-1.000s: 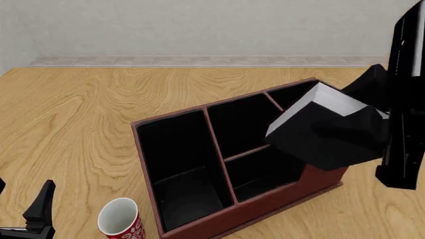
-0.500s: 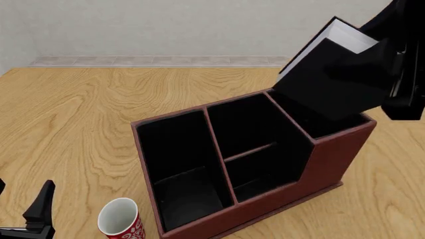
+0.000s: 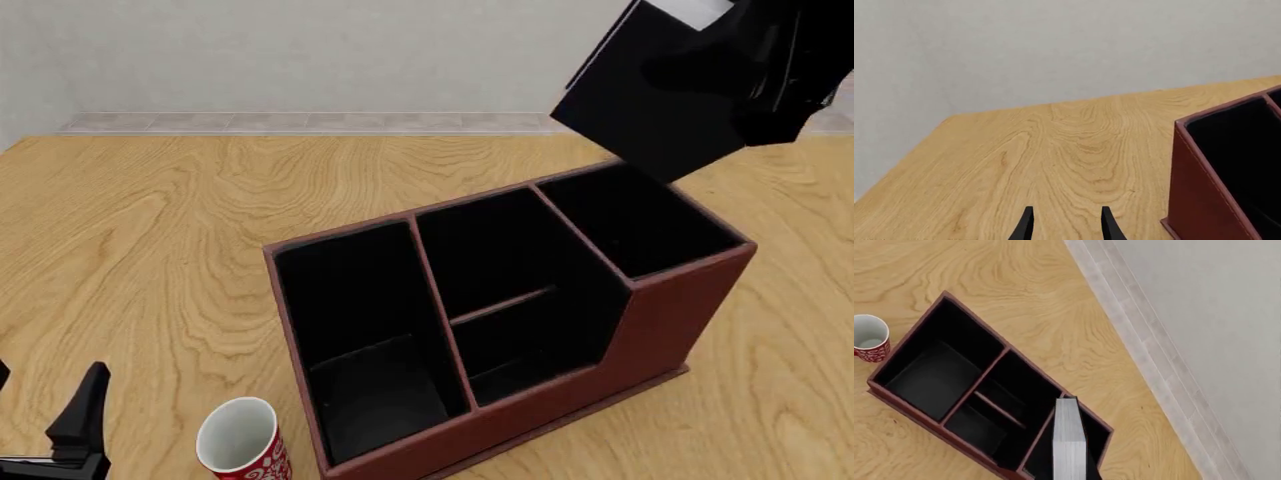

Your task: Pick up the book and place it in the right compartment of the caddy.

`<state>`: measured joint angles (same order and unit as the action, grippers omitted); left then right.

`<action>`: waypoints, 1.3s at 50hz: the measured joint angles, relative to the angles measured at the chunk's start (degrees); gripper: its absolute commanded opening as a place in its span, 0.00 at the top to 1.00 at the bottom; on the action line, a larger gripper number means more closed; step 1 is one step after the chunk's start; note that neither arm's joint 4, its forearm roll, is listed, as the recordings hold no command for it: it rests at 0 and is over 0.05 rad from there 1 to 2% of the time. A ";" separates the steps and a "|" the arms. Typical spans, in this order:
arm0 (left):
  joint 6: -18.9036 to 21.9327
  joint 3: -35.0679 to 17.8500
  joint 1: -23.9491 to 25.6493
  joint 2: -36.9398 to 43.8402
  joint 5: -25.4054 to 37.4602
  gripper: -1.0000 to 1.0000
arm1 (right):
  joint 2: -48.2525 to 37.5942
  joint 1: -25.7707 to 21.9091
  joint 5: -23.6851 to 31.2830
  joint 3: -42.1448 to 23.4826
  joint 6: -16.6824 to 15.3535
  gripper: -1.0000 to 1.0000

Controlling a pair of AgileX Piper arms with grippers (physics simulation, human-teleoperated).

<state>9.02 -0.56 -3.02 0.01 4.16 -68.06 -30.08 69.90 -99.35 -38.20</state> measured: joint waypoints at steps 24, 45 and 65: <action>0.05 0.40 -0.08 0.00 0.18 0.00 | -4.68 4.89 0.00 -1.10 0.95 1.00; 0.10 0.48 -0.40 0.00 0.55 0.00 | -8.03 10.09 0.00 0.86 0.18 1.00; 0.24 0.50 -0.68 0.00 0.78 0.00 | -10.55 14.34 0.00 0.01 -0.04 1.00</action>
<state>9.25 -0.07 -3.70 0.01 4.94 -78.61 -15.74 69.90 -99.34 -38.24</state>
